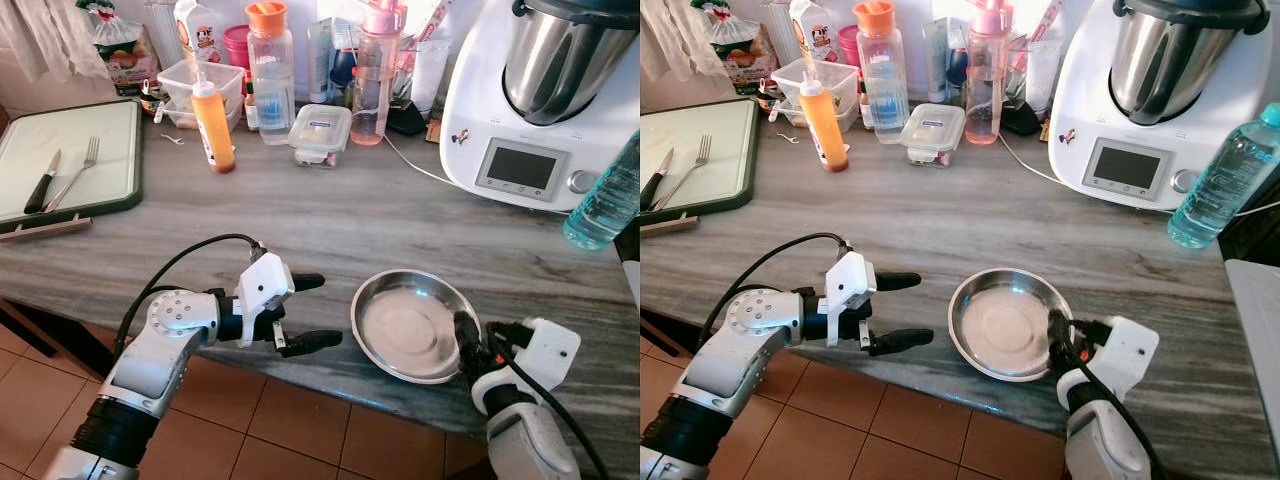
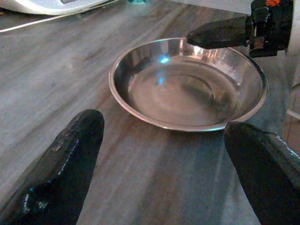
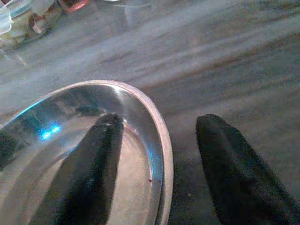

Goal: Setting the table

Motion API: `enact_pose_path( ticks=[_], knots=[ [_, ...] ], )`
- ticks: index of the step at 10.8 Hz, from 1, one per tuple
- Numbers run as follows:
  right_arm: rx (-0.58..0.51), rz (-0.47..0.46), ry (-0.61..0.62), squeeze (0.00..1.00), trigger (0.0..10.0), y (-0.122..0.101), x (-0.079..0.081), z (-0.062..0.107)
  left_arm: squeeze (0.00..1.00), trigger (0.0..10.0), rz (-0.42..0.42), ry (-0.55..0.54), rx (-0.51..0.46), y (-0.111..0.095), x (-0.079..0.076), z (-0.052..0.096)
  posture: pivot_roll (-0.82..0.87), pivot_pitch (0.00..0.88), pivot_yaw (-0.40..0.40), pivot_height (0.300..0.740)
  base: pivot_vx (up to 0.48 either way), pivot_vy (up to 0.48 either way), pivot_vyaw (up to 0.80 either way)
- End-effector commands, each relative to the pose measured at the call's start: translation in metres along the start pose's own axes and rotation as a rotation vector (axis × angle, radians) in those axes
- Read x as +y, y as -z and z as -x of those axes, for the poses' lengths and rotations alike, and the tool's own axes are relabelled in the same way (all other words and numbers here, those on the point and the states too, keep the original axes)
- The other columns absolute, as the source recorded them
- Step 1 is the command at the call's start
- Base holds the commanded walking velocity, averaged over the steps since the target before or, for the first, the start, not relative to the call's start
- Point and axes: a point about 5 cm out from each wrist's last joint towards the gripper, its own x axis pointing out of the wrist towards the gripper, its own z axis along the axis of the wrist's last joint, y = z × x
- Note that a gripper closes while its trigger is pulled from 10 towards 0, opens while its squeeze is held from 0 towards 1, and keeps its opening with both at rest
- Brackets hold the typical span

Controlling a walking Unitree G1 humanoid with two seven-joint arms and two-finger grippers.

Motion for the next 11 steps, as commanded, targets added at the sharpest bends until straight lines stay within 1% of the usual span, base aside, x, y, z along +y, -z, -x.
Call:
enact_pose_path(
  ticks=[1,4,5,6,8,10,11],
  knots=[
    [-0.011,0.003,-0.003,1.00,10.0,-0.002,0.001,-0.002,0.00,10.0,-0.024,0.009,-0.004,-0.005,0.000,-0.001,0.08,0.089,0.001,0.740,0.000,0.000,0.00],
    [-0.072,0.064,-0.024,1.00,10.0,-0.012,0.003,0.000,0.00,10.0,-0.021,-0.001,-0.011,-0.008,0.002,-0.002,0.09,0.091,-0.004,0.740,0.000,0.000,0.00],
    [-0.110,0.111,-0.048,1.00,10.0,-0.019,0.006,0.001,0.00,10.0,-0.017,-0.003,-0.015,-0.008,0.002,-0.003,0.08,0.092,-0.010,0.740,0.000,0.000,0.00],
    [-0.134,0.129,-0.051,1.00,10.0,-0.023,0.006,0.001,0.00,10.0,-0.015,-0.004,-0.018,-0.008,0.002,-0.004,0.08,0.088,-0.011,0.740,0.000,0.000,0.00],
    [-0.230,0.221,-0.037,1.00,10.0,-0.039,0.006,0.000,0.00,10.0,-0.005,-0.011,-0.041,-0.010,-0.001,-0.008,0.09,0.093,-0.021,0.740,0.000,0.000,0.00],
    [-0.310,0.337,-0.053,1.00,10.0,-0.056,0.012,-0.005,0.00,10.0,0.010,-0.020,-0.060,-0.015,0.000,-0.007,0.09,0.099,-0.026,0.740,0.000,0.000,0.00],
    [-0.318,0.346,-0.038,1.00,10.0,-0.058,0.011,-0.006,0.00,10.0,0.012,-0.033,-0.069,-0.018,0.003,-0.007,0.10,0.104,-0.028,0.740,0.000,0.000,0.00]
  ],
)
